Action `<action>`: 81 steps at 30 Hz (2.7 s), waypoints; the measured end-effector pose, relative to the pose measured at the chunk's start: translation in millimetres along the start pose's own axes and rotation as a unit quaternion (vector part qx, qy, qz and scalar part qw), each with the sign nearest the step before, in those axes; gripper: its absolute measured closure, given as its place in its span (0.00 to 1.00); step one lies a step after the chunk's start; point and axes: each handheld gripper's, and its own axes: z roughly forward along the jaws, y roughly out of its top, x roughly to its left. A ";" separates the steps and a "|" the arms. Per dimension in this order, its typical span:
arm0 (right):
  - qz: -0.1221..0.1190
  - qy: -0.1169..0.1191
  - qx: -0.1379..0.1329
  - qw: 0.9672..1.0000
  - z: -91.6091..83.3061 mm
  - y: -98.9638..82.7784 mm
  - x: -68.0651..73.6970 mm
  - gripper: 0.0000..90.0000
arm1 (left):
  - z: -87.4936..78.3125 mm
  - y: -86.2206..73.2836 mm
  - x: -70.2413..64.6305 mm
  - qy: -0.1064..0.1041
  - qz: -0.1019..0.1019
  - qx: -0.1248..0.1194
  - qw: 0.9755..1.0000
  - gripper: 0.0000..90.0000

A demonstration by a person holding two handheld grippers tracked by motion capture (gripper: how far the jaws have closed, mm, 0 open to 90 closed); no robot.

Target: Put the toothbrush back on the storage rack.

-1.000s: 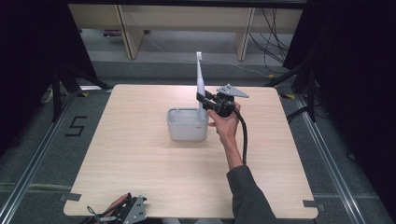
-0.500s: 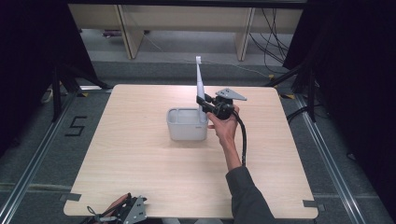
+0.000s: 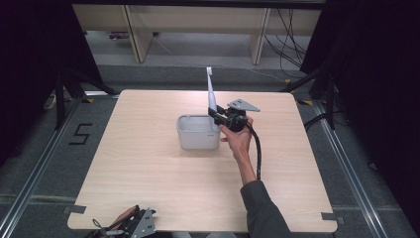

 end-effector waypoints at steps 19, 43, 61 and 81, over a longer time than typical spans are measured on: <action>-0.018 -0.006 0.037 0.999 -3.6 -11.7 -1.9 0.74 | 0.8 -0.3 0.2 -0.001 0.001 0.000 1.000 0.17; -0.038 -0.014 0.022 0.999 -9.6 -8.2 0.3 0.67 | 1.5 -0.1 -0.2 0.003 0.001 0.005 1.000 0.17; -0.030 -0.012 0.036 0.999 -32.2 -4.1 0.4 0.50 | 2.0 -0.1 -0.3 0.002 -0.002 0.005 1.000 0.17; -0.030 -0.008 0.040 0.999 -54.5 -4.6 -1.0 0.44 | 2.0 -0.5 -0.7 0.000 -0.003 0.000 1.000 0.17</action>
